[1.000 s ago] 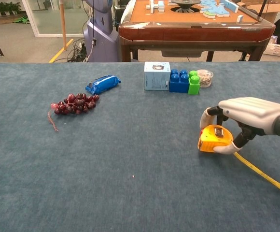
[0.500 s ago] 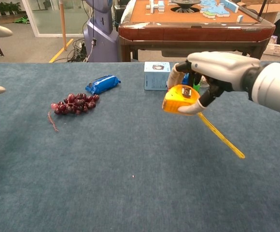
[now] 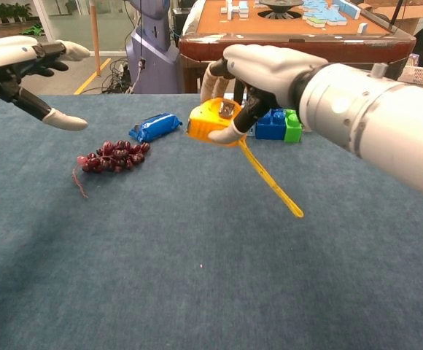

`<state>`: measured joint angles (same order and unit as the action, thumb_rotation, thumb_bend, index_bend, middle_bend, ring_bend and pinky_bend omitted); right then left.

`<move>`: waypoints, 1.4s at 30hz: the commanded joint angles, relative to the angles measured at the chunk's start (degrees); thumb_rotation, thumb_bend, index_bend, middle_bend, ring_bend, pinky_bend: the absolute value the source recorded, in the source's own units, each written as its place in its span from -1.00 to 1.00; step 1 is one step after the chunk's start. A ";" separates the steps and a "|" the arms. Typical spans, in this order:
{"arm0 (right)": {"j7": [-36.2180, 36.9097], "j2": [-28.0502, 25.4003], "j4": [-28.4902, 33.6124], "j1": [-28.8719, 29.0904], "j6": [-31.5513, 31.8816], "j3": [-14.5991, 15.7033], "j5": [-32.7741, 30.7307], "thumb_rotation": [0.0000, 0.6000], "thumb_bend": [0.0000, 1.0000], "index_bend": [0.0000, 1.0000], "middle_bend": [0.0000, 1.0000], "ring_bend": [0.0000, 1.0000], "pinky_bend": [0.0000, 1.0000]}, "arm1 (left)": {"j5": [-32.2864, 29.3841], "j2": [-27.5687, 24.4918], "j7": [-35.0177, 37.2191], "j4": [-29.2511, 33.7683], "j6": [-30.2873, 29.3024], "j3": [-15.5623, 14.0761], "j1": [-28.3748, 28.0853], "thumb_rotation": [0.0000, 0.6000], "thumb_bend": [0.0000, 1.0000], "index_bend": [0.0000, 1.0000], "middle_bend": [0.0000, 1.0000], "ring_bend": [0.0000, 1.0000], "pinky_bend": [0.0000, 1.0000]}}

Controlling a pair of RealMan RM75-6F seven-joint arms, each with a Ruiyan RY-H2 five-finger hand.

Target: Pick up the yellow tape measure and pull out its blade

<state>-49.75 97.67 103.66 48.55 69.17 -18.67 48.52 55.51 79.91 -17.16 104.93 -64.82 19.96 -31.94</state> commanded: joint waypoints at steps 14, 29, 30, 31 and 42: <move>2.01 9.04 -9.97 4.37 2.31 -1.99 -3.12 1.00 0.15 0.01 0.07 -0.12 -0.40 | -9.35 7.38 -0.94 -2.48 -1.07 1.58 -5.90 1.00 -0.79 -1.00 -1.00 -1.00 -1.00; 6.49 8.17 -10.84 5.14 -0.84 -2.82 -3.57 1.00 0.24 0.01 0.07 -0.12 -0.40 | -10.62 7.72 3.69 -3.37 1.96 1.82 -7.65 1.00 -0.79 -1.00 -1.00 -1.00 -1.00; 6.59 8.04 -10.77 5.19 -0.96 -2.80 -3.61 1.00 0.24 0.01 0.07 -0.12 -0.40 | -10.43 7.65 4.01 -3.46 2.24 1.76 -7.74 1.00 -0.79 -1.00 -1.00 -1.00 -1.00; 6.74 7.95 -10.72 5.24 -0.97 -2.81 -3.62 1.00 0.24 0.01 0.07 -0.12 -0.40 | -10.28 7.54 4.51 -3.60 2.69 1.75 -7.86 1.00 -0.79 -1.00 -1.00 -1.00 -1.00; 9.37 7.35 -10.08 5.47 -2.19 -3.19 -4.84 1.00 0.24 0.01 0.07 -0.12 -0.40 | -9.24 7.21 9.50 -4.22 5.31 1.87 -8.42 1.00 -0.79 -1.00 -1.00 -1.00 -1.00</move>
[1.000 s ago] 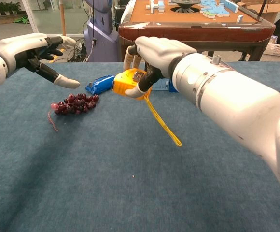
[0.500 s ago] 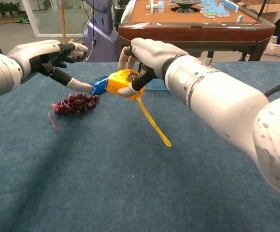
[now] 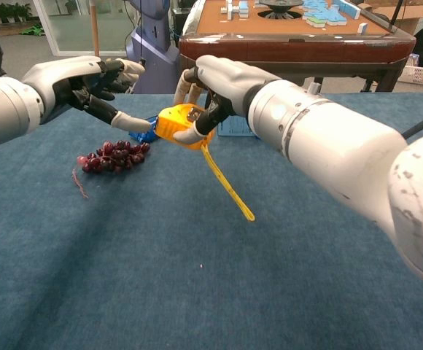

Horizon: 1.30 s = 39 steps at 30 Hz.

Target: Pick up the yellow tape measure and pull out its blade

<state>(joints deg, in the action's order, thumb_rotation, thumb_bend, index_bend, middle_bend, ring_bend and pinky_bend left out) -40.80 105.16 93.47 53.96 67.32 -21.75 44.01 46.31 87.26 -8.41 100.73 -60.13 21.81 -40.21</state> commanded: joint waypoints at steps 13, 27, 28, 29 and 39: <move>2.63 -0.84 -0.31 0.92 -2.29 -0.26 -2.15 1.00 0.24 0.01 0.07 -0.12 -0.40 | -0.35 0.07 3.55 -1.19 1.95 -0.28 -1.01 1.00 -0.79 -1.00 -1.00 -1.00 -1.00; 3.96 -2.01 0.29 1.66 -3.09 0.23 -3.34 1.00 0.24 0.01 0.07 -0.12 -0.40 | -0.95 0.09 5.10 -2.27 2.34 -0.55 -1.60 1.00 -0.79 -1.00 -1.00 -1.00 -1.00; 4.09 -2.09 0.28 1.67 -3.14 0.32 -3.45 1.00 0.24 0.01 0.07 -0.12 -0.40 | -1.01 0.02 5.15 -2.33 2.38 -0.61 -1.61 1.00 -0.79 -1.00 -1.00 -1.00 -1.00; 4.25 -2.13 0.26 1.68 -3.18 0.37 -3.47 1.00 0.24 0.01 0.07 -0.12 -0.40 | -1.07 -0.03 5.14 -2.40 2.39 -0.65 -1.63 1.00 -0.79 -1.00 -1.00 -1.00 -1.00; 5.05 -2.99 0.57 1.98 -3.54 0.73 -3.94 1.00 0.24 0.01 0.08 -0.12 -0.40 | -2.61 -0.23 4.24 -3.29 1.90 -0.85 -2.07 1.00 -0.79 -1.00 -1.00 -1.00 -1.00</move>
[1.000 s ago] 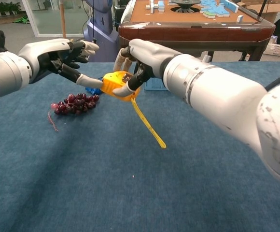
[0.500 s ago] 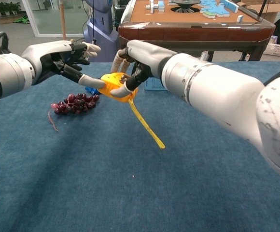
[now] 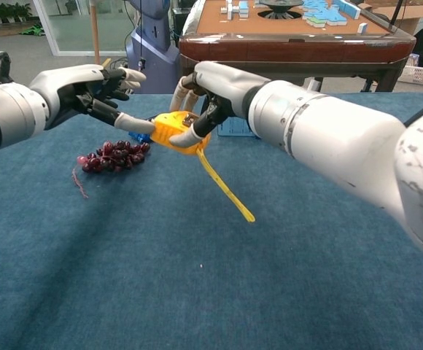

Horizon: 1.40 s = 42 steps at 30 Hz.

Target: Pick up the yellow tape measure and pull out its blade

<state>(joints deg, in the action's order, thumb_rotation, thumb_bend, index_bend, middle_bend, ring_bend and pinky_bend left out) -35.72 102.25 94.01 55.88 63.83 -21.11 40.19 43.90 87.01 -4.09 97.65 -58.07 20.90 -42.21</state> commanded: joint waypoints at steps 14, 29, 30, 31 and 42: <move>-0.32 -1.25 1.35 0.85 0.06 0.48 -1.73 1.00 0.24 0.03 0.09 -0.11 -0.40 | -1.81 -0.61 -0.67 -1.64 -0.12 -0.04 -0.35 1.00 -0.71 -0.99 -1.00 -1.00 -1.00; 0.30 -1.68 1.30 1.14 0.88 0.82 -1.77 1.00 0.24 0.03 0.09 -0.10 -0.40 | -3.20 -2.15 -0.58 -2.08 1.45 -0.47 -0.36 1.00 -0.50 -0.32 -1.00 -1.00 -1.00; 0.49 -1.70 1.26 1.11 0.91 0.81 -1.69 1.00 0.24 0.03 0.09 -0.10 -0.40 | -3.35 -2.38 -0.63 -2.04 1.71 -0.55 -0.38 1.00 -0.49 -0.29 -1.00 -1.00 -1.00; 0.52 -1.71 1.19 1.12 0.95 0.86 -1.62 1.00 0.24 0.04 0.09 -0.10 -0.40 | -3.48 -2.57 -0.62 -1.98 1.93 -0.57 -0.41 1.00 -0.48 -0.27 -1.00 -1.00 -1.00; 1.57 -1.79 0.60 1.04 1.21 0.83 -0.76 1.00 0.24 0.04 0.09 -0.09 -0.40 | -4.36 -4.49 -0.48 -1.10 3.96 -0.87 -0.95 1.00 -0.44 0.00 -1.00 -1.00 -1.00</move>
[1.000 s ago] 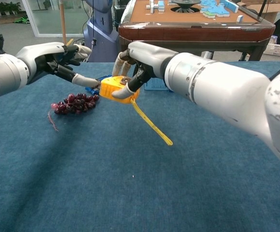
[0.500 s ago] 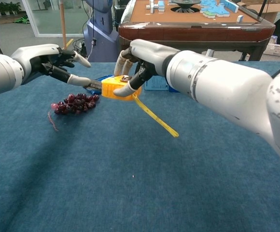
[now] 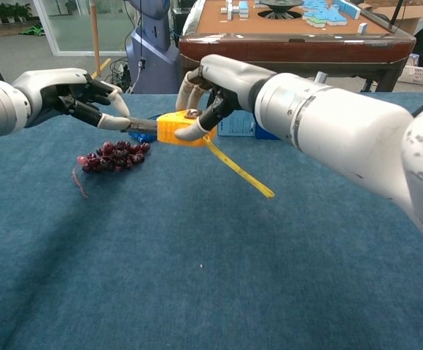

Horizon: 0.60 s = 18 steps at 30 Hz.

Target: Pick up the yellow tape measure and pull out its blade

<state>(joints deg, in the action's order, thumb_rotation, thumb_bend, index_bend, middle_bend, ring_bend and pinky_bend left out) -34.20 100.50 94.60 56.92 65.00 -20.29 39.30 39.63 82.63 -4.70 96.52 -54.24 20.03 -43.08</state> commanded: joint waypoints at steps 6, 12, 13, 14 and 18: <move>0.49 -0.10 0.00 -0.14 0.21 0.01 0.36 1.00 0.24 0.04 0.10 -0.09 -0.40 | -0.27 -0.24 0.27 -0.04 0.39 -0.21 -0.40 1.00 -0.40 0.10 -1.00 -1.00 -1.00; 0.89 -0.13 -0.14 -0.21 0.35 -0.09 0.68 1.00 0.24 0.04 0.10 -0.08 -0.40 | -0.27 -0.61 1.14 -0.06 0.92 -0.15 -0.48 1.00 -0.28 0.16 -0.97 -1.00 -1.00; 0.95 -0.19 -0.16 -0.24 0.25 -0.06 0.67 1.00 0.24 0.04 0.10 -0.08 -0.40 | -0.15 -0.68 1.31 -0.12 0.95 -0.16 -0.47 1.00 -0.25 0.16 -0.96 -1.00 -1.00; 1.06 -0.23 -0.17 -0.27 0.16 -0.08 0.60 1.00 0.24 0.04 0.10 -0.08 -0.40 | -0.19 -0.78 1.45 -0.14 1.11 -0.18 -0.47 1.00 -0.23 0.17 -0.96 -1.00 -1.00; 1.46 -0.34 -0.28 -0.37 0.01 -0.04 0.89 1.00 0.24 0.04 0.10 -0.08 -0.40 | -0.25 -1.39 2.09 -0.17 1.90 -0.31 -0.44 1.00 -0.15 0.18 -0.94 -1.00 -1.00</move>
<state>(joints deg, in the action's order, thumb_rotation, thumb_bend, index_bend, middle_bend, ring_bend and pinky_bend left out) -32.76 100.17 94.33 56.57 65.00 -20.35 40.17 39.37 81.28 -2.65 96.35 -52.38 19.75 -43.53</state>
